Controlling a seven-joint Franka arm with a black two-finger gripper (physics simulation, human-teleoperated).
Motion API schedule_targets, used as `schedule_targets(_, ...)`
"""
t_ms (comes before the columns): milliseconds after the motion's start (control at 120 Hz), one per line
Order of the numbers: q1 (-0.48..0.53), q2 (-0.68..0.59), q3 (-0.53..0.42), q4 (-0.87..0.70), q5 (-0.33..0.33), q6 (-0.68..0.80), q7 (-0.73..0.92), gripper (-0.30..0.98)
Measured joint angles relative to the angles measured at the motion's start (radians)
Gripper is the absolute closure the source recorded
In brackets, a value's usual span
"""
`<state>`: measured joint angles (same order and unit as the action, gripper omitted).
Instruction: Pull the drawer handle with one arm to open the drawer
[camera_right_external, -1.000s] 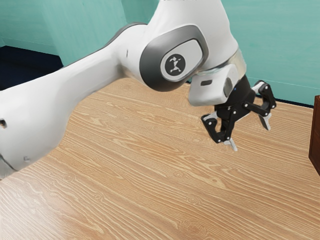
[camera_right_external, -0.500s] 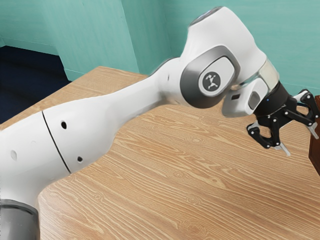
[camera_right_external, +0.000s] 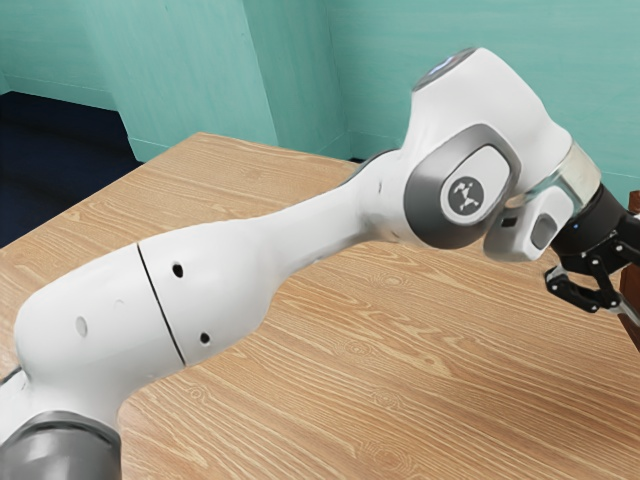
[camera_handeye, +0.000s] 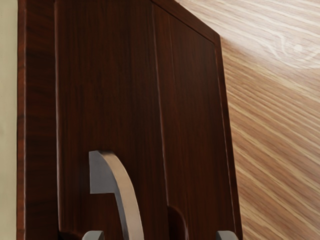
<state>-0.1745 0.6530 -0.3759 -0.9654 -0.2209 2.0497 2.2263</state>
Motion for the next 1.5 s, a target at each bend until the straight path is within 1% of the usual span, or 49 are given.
schedule_targets(325,0.001,0.036,-0.023,0.002,-0.004,0.055,0.055,0.50)
schedule_targets(475,0.005,0.042,-0.017,-0.001,-0.005,0.073,0.075,0.64)
schedule_targets(625,0.013,0.031,-0.007,-0.023,-0.007,0.082,0.091,0.73)
schedule_targets(808,0.021,-0.042,0.021,-0.116,-0.016,0.091,0.110,0.77)
schedule_targets(1117,0.063,-0.256,0.034,-0.376,-0.021,0.097,0.132,0.79)
schedule_targets(1183,0.067,-0.272,0.033,-0.407,-0.022,0.097,0.135,0.80)
schedule_targets(1333,0.071,-0.281,0.035,-0.435,-0.031,0.102,0.143,0.79)
schedule_targets(1500,0.084,-0.350,0.047,-0.513,-0.030,0.101,0.144,0.79)
